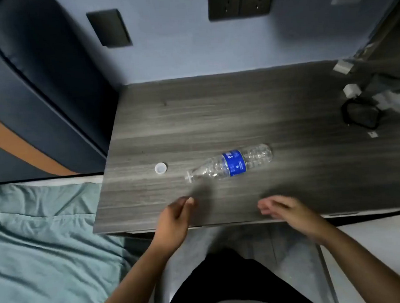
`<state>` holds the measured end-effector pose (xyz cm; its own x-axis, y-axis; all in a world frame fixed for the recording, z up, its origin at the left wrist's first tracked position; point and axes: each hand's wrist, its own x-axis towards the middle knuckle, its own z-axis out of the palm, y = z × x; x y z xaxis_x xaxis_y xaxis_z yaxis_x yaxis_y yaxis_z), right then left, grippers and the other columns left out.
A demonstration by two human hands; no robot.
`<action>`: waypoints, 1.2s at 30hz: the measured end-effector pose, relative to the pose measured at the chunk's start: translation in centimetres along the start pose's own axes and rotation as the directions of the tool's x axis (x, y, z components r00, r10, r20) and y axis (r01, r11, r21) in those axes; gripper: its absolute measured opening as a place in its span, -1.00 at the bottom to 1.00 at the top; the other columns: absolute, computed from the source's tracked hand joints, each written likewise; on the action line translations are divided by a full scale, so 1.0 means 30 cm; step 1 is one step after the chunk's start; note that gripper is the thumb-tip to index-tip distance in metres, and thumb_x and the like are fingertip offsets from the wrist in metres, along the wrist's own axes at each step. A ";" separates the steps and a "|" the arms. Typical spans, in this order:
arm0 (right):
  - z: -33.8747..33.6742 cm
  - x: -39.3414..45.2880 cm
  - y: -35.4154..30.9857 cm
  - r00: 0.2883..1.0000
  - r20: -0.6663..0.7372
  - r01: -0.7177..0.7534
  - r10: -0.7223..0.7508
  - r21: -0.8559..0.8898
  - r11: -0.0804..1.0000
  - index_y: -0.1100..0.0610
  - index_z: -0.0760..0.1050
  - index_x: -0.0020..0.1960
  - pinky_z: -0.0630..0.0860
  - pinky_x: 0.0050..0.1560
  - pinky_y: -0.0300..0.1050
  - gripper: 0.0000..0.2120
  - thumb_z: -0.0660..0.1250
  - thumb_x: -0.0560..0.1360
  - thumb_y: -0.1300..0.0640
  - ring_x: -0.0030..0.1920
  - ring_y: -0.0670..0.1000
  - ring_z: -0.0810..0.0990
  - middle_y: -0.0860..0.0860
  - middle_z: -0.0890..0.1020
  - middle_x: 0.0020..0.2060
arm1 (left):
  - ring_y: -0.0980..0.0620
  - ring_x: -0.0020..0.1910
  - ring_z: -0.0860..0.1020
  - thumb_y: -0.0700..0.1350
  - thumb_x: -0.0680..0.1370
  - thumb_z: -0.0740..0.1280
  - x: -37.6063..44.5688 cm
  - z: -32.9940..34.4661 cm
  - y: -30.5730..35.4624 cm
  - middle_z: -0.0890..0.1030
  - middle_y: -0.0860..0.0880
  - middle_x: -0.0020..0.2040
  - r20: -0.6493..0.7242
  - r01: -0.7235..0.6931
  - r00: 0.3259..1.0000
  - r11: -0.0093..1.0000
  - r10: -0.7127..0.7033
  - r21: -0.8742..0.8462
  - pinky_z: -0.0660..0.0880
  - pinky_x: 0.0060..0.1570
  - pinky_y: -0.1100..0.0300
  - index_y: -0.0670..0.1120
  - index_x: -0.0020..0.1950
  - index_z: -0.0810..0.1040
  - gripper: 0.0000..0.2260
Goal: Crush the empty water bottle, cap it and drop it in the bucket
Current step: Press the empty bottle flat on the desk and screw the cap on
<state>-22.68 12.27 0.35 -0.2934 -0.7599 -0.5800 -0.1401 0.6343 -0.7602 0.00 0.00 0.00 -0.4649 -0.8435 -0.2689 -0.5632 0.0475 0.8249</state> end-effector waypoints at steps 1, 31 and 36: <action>-0.009 0.040 -0.013 0.996 -0.049 0.074 -0.076 -0.054 0.996 0.40 0.46 0.19 0.48 -0.11 -0.41 -0.74 0.11 0.58 0.32 0.17 0.23 0.55 0.30 0.58 0.15 | 0.06 -0.13 0.62 -0.11 0.57 0.20 0.032 0.004 0.017 0.68 -0.15 -0.14 -0.033 -0.062 0.997 0.997 0.064 0.041 0.41 -0.16 0.38 -0.14 -0.13 0.60 -0.78; 0.014 0.515 -0.123 0.929 0.096 0.224 -0.358 -0.915 0.337 0.05 -0.06 0.51 -0.03 0.52 0.03 -0.47 -0.11 0.59 -0.12 0.54 0.03 -0.07 -0.01 0.03 0.54 | 0.01 0.41 -0.37 0.11 0.58 -0.26 0.438 0.231 0.042 -0.31 -0.08 0.46 0.262 -0.304 0.953 0.499 0.154 0.811 -0.40 0.37 0.08 -0.13 0.42 -0.31 -0.49; 0.009 0.527 -0.127 0.932 0.089 0.220 -0.350 -0.909 0.354 0.02 -0.13 0.51 -0.08 0.52 0.03 -0.46 -0.14 0.59 -0.13 0.53 0.04 -0.15 -0.03 -0.05 0.54 | -0.01 0.38 -0.40 0.06 0.60 -0.24 0.460 0.222 0.066 -0.38 -0.09 0.39 0.314 -0.345 0.938 0.454 0.145 0.821 -0.37 0.38 0.07 -0.16 0.35 -0.37 -0.53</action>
<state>-26.52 -2.20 -6.00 -0.1404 -0.9434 -0.3003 -0.9737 0.1865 -0.1305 -12.08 -7.99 -5.37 -0.7326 -0.6163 -0.2891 -0.6563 0.7522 0.0595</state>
